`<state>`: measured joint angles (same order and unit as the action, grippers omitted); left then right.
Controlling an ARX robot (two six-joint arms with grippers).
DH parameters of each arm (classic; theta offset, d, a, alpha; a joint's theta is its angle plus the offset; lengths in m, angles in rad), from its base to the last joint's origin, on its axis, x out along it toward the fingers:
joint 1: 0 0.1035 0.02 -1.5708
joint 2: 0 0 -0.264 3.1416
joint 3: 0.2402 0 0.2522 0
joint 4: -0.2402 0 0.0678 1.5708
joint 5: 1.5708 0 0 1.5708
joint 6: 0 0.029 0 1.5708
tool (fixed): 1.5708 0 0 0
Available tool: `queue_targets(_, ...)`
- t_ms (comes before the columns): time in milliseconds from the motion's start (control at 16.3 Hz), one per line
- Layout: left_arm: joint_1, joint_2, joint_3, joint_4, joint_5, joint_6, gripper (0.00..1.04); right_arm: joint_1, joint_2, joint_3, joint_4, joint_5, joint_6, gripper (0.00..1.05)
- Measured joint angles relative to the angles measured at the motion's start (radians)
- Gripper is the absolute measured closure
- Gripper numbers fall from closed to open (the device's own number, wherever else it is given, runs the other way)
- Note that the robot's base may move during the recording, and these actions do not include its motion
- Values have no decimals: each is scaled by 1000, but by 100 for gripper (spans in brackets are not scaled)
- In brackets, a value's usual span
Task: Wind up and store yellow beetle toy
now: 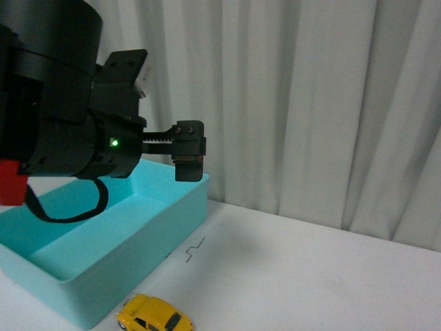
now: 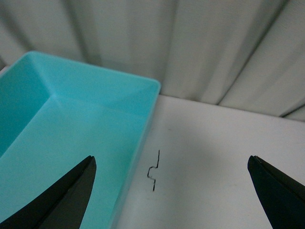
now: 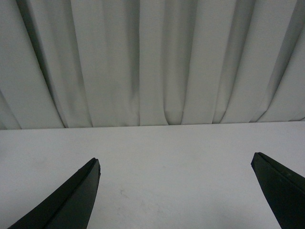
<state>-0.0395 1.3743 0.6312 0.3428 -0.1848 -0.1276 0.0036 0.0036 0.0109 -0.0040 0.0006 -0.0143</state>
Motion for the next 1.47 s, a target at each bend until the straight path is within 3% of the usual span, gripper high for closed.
queue_targets(245, -93, 95, 193, -266, 249, 508, 7, 0, 0, 0, 0, 0, 0, 7)
queue_targets(306, -114, 119, 209, -420, 226, 763, 7, 0, 0, 0, 0, 0, 0, 7)
queue_targets(367, -147, 196, 209, -615, 126, 1168, 7, 0, 0, 0, 0, 0, 0, 7)
queue_targets(429, -142, 264, 212, -658, 39, 1412, 7, 0, 0, 0, -1, 0, 0, 7)
queue_targets(857, -128, 327, 212, -723, 1, 1434, 7, 0, 0, 0, 0, 0, 0, 7)
queue_targets(1469, -72, 433, 185, -649, -58, 1154, 7, -4, 0, 0, 0, 0, 0, 7)
